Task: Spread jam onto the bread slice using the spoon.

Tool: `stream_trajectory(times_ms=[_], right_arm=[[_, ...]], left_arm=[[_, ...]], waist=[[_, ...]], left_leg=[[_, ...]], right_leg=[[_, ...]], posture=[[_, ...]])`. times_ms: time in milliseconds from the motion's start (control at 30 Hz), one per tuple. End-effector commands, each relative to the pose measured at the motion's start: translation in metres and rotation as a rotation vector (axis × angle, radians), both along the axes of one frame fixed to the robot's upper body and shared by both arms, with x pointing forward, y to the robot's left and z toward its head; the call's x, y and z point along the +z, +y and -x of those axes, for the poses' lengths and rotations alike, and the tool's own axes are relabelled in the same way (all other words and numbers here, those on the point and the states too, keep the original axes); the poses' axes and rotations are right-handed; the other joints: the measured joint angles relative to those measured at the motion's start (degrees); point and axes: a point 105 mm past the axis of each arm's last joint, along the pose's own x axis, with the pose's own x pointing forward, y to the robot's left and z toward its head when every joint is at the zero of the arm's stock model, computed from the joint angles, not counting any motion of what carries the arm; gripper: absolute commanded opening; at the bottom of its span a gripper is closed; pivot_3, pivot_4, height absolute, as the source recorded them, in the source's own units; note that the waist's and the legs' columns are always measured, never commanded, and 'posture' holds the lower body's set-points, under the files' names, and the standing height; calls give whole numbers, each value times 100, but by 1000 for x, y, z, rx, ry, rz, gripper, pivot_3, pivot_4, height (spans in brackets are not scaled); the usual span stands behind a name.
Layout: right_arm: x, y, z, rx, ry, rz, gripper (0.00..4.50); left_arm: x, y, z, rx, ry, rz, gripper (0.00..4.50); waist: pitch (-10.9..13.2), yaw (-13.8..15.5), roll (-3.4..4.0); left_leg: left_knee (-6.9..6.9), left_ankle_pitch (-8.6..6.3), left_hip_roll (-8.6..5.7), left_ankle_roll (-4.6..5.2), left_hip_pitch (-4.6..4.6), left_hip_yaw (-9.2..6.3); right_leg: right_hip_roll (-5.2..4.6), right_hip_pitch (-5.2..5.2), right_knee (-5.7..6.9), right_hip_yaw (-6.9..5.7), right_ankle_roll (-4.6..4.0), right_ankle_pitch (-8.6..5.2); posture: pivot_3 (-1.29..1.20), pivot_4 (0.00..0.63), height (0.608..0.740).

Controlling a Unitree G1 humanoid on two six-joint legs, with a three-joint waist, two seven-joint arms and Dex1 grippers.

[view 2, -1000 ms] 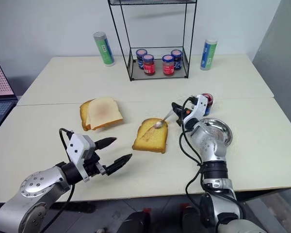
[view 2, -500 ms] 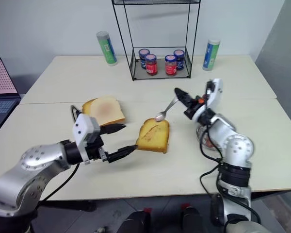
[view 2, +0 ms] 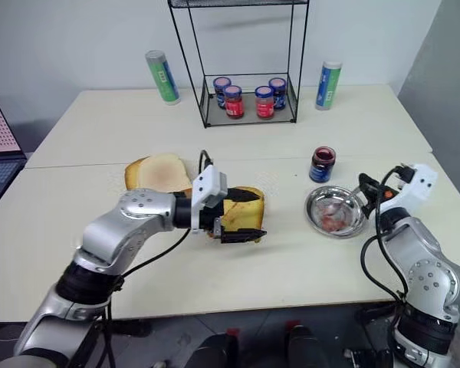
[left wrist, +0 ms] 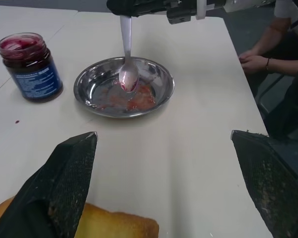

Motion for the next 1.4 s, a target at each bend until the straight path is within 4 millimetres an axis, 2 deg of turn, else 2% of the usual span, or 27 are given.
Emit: stream_trajectory(times_ms=[33,300,333,600,867,967,1400], right_arm=[[-2,-15,-1,-51,-44,-68,161],[-31,-35,-15,-56,-23,-177,161],[-33,-36,-16,-53,-23,-175,537],[-38,-40,-19,-27,-8,-129,2256],[-31,-39,-19,8,-10,88,4017],[-26,-33,-21,62,-23,213,4461],[-15,-10,-21,189,-75,386,4461]], left_arm=[[4,-6,-1,-26,-51,4,4500],[5,-16,-5,-13,-59,38,4500],[5,-16,-5,-11,-60,40,4500],[7,-12,-6,20,-67,53,4500],[6,-7,-5,40,-65,55,4500],[8,-3,-8,59,-69,59,4500],[7,3,-8,97,-75,66,4500]], waist=[[0,-1,0],[0,-1,0],[0,-1,0],[-1,-5,1],[-1,-3,1],[-1,-4,1],[-1,6,1]], left_leg=[[0,0,0,0,0,0],[4,0,0,0,0,0],[5,0,0,0,1,1],[5,0,1,1,0,-2],[6,1,1,0,0,-1],[7,1,0,0,0,-1],[8,1,2,0,0,-4]], right_leg=[[0,0,0,0,0,0],[-3,4,0,2,0,0],[-2,4,1,3,0,0],[-3,4,1,3,0,0],[-4,4,1,3,0,0],[-3,4,1,3,0,0],[-4,5,2,2,0,0]], posture=[[0,150,740],[0,150,740],[0,150,740],[0,150,740],[0,150,740],[0,150,740],[0,150,740]])
